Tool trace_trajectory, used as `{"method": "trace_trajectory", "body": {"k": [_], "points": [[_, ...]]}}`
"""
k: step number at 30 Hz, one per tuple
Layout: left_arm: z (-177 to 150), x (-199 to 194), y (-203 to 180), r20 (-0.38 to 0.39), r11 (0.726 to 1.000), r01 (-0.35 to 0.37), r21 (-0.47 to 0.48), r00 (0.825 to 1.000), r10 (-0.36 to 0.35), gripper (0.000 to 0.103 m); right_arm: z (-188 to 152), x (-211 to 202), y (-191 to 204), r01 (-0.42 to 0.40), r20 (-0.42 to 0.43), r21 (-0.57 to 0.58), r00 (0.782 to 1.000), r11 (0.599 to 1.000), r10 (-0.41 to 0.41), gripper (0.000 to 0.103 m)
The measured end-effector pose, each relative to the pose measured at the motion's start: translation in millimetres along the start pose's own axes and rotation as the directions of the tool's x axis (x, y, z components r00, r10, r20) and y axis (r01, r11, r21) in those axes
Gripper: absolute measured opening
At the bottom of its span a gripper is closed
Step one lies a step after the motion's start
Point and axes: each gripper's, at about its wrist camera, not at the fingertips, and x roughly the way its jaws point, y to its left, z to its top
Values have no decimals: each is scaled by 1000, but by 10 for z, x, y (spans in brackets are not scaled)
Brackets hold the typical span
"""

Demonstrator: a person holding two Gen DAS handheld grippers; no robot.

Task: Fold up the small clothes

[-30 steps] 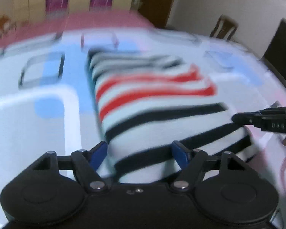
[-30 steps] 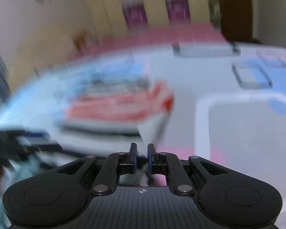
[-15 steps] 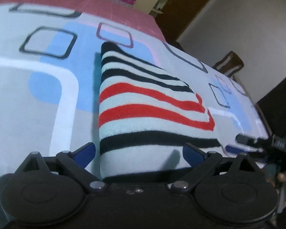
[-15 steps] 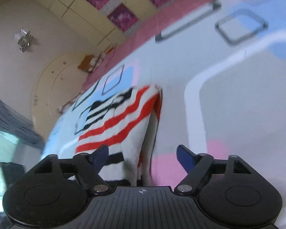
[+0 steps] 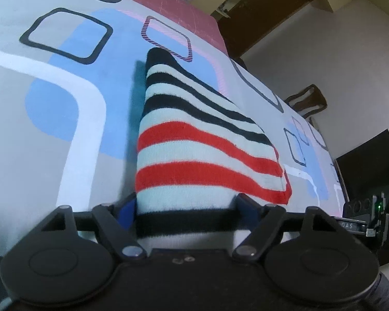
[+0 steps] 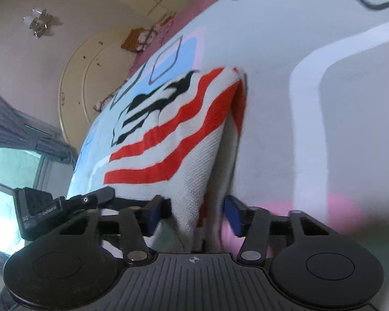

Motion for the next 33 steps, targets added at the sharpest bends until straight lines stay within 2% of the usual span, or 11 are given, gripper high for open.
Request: {"method": "trace_trajectory", "body": {"k": [4,10,16,19,25,29,33], "points": [[47,69,-59,-11,999,-26,26,1000,27,78,30,85,76,15,2,-42,1000,999,-15,49],[50,90,-228,-15,985,-92,148,995,95,65,-22,197,231,66,33,-80,997,995,-63,42],[-3,0,-456,28,941,-146,305,989,145,55,-121,160,461,159,80,-145,986,977,-149,35],[-11,-75,-490,40,926,-139,350,990,133,52,-175,143,631,212,110,-184,975,960,-194,34],[23,-332,-474,55,907,-90,411,996,73,50,-320,56,954,267,165,-208,958,941,-235,34],[68,-620,-296,69,905,-75,419,996,50,50,-443,82,1263,291,194,-234,949,928,-249,34],[117,-976,11,92,909,-88,407,994,55,50,-522,269,1603,284,199,-259,951,923,-236,34]]}}
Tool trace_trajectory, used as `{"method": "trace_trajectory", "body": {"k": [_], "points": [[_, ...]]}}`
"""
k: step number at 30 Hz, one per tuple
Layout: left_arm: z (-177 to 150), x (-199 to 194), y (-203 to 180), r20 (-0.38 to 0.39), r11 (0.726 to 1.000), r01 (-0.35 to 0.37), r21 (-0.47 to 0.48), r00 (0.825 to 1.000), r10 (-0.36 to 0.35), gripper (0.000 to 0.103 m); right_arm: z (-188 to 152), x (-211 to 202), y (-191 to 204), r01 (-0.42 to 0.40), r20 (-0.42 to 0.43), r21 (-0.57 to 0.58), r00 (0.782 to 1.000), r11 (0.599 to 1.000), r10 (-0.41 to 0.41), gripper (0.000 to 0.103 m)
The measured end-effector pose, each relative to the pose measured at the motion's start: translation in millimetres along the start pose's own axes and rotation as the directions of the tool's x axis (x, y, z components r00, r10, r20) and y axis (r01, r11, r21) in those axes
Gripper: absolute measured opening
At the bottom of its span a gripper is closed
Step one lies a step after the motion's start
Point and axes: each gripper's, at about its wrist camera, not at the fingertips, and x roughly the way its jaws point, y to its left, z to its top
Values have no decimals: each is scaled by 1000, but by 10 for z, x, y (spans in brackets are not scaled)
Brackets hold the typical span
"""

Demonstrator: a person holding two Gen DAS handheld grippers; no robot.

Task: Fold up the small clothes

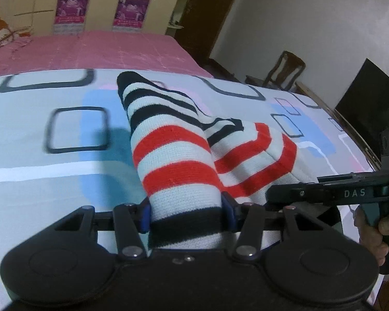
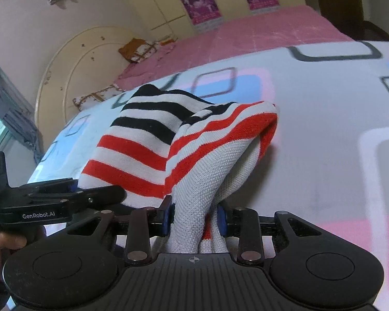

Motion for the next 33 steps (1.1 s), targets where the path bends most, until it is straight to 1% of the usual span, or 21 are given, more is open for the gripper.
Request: {"method": "trace_trajectory", "body": {"k": [7,11,14,16,19,22,27,33], "points": [[-138,-515,699,9,998,-47,-48,999,47,50,-2,391,645,-54,-24,-50,998,997,52,34],[-235,-694,1028,3,994,-69,-80,998,70,50,30,606,856,-83,-55,-68,995,994,80,34],[-301,-718,1217,-10,992,-71,-103,997,71,50,-4,745,904,-95,-80,-76,993,993,89,34],[-346,-675,1323,-24,990,-70,-120,997,67,50,-29,846,882,-94,-99,-65,991,993,87,34],[-435,-577,1474,-38,985,-60,-165,998,54,51,-113,969,752,-64,-123,-37,991,997,59,34],[-479,-533,1562,-32,979,-37,-200,999,31,52,-147,1008,546,-84,-135,29,987,996,87,34],[-487,-512,1599,-33,979,-21,-201,999,15,53,-138,1065,478,-85,-142,44,986,995,90,34],[-521,-532,1627,-29,979,-8,-205,1000,2,54,-174,1040,425,-98,-146,67,983,993,107,34]]}}
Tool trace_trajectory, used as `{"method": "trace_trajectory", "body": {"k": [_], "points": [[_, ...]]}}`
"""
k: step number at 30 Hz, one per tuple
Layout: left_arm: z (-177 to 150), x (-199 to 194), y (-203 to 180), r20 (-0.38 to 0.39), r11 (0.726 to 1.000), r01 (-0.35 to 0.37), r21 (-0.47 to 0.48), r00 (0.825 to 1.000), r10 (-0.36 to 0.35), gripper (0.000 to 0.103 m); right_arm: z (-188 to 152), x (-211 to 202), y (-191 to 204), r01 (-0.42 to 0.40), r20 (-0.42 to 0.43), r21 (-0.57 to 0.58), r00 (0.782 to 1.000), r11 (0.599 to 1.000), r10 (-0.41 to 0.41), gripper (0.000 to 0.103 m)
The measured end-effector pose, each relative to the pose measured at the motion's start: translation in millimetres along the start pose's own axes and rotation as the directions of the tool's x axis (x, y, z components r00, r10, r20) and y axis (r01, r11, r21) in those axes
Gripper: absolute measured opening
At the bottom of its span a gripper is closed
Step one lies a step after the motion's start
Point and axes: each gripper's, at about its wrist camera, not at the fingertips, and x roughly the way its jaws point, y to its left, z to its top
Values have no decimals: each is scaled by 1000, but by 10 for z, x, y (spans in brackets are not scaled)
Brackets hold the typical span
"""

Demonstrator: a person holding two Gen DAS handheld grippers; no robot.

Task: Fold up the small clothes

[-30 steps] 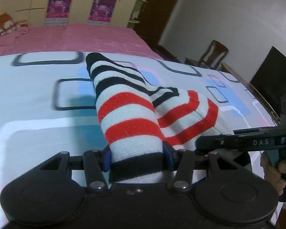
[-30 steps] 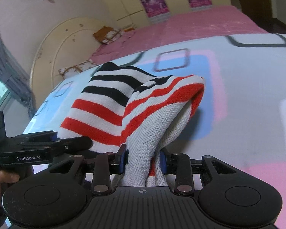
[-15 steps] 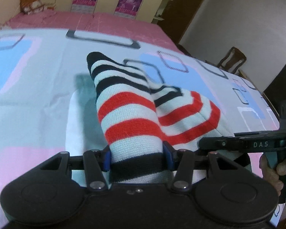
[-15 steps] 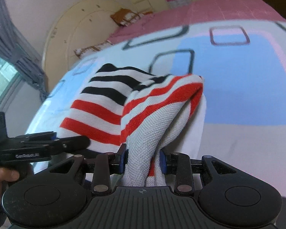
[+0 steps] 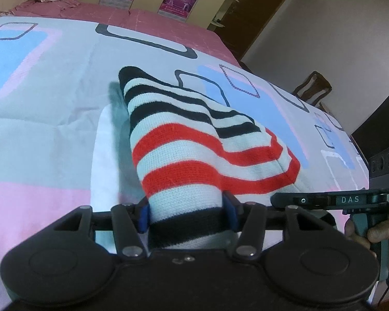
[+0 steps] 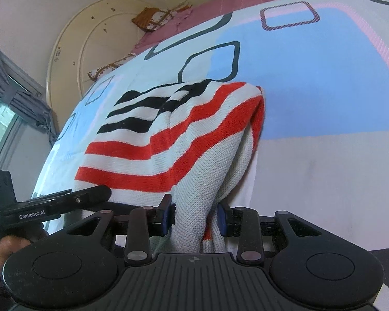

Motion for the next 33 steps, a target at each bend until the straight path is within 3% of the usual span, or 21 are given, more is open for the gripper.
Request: {"method": "trace_trajectory", "body": {"k": [3,5,6,7,8,10,11,12,13,14,16,21,25,27,28,29,30,33], "points": [[-15,-10,14,1,1000,3,-1,1000,-3,55,-6,-28,-1,-1,-5,-2,1000,1000,1,34],[-14,-9,18,1,1000,1,6,1000,-1,61,-1,-39,-11,0,-6,-1,1000,1000,0,43],[-14,-7,28,2,1000,-4,6,1000,4,73,0,-53,-11,18,-4,-5,1000,1000,-18,49],[-13,-26,36,7,1000,-27,9,1000,27,83,1,-75,-3,43,4,-15,999,999,-43,63],[-9,-49,46,9,998,-54,15,999,54,95,5,-118,-4,65,17,-26,998,998,-64,65],[-11,-168,109,38,998,-54,13,998,53,91,23,-229,-52,64,34,-20,997,998,-64,65],[-6,-257,158,63,999,-39,-6,997,39,79,37,-314,-84,69,56,-15,996,998,-68,65],[14,-353,204,96,1000,-15,-25,995,17,59,55,-406,-109,71,82,-14,994,997,-70,65],[48,-418,230,122,999,2,-33,992,2,47,80,-485,-124,57,105,-23,993,998,-55,43],[105,-458,232,139,1000,5,-28,990,-1,38,114,-536,-124,45,117,-33,992,998,-41,14],[247,-445,164,157,1000,2,24,988,-5,38,219,-549,-80,63,135,-64,989,996,-54,10],[538,-47,-77,92,989,-30,147,996,17,35,466,-282,51,110,131,-182,988,977,-87,10],[531,269,-72,2,981,-54,186,998,55,35,524,31,13,208,98,-255,977,944,-189,10],[492,317,-36,3,982,-48,183,999,48,34,491,125,-98,230,82,-267,973,936,-215,7],[487,315,-23,5,983,-45,176,999,45,34,482,129,-143,232,87,-266,972,936,-216,1],[494,303,-10,6,983,-45,176,999,44,34,483,110,-180,224,86,-260,974,939,-209,1],[489,296,-12,8,982,-46,181,999,46,34,485,96,-179,172,48,-326,985,930,-165,1],[469,193,-63,39,979,-59,197,998,52,32,484,-22,-122,183,66,-341,983,922,-171,2]]}}
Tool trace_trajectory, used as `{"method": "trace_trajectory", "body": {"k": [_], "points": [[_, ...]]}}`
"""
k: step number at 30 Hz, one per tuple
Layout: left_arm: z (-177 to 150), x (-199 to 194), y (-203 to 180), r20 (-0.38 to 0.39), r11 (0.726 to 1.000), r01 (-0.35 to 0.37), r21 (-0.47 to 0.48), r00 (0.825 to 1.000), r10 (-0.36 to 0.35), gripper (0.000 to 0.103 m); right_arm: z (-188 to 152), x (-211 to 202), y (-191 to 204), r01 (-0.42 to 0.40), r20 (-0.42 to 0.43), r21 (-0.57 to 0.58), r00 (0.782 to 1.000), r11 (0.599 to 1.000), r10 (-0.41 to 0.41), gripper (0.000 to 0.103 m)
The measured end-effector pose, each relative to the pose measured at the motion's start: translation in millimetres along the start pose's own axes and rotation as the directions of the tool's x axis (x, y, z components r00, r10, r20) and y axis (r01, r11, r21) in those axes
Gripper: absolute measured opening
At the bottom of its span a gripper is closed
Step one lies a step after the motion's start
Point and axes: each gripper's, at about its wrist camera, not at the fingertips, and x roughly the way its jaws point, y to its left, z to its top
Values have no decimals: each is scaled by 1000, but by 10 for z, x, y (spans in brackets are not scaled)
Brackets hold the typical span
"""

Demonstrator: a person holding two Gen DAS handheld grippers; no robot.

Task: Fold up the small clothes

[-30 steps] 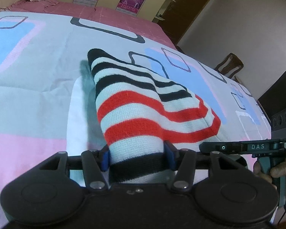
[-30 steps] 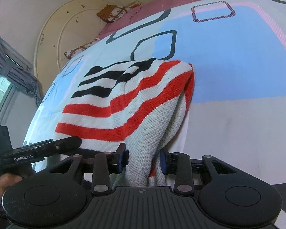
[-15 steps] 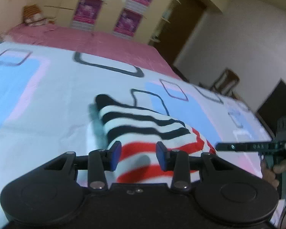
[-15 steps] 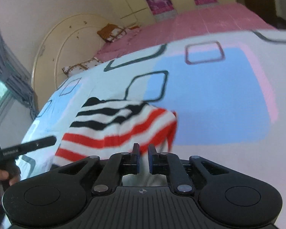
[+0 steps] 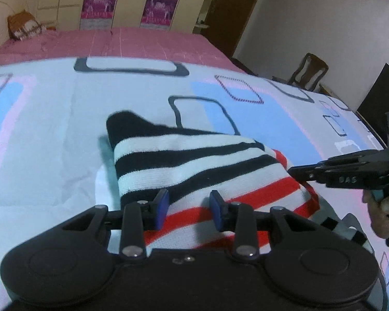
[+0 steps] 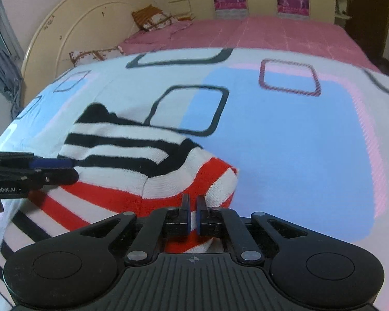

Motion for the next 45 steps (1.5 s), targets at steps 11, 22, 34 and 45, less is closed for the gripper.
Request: {"method": "trace_trajectory", "body": {"k": [11,22,34,45], "points": [[-595,-779,-588,36,992,41,117,998,-45,32,-551,-894,-318,-135,52,-35,989,990,136,2],[-732,-831,-593,49,994,-8,107,999,2,24,-777,-816,-206,-88,15,-114,996,990,90,2],[-1148,-1012,-604,-2,994,-78,75,997,79,25,-1182,-992,35,-73,-40,-165,997,984,68,2],[-1304,-965,-564,31,993,-116,18,993,116,26,-1311,-875,-41,-48,-34,-130,998,990,44,1]]}}
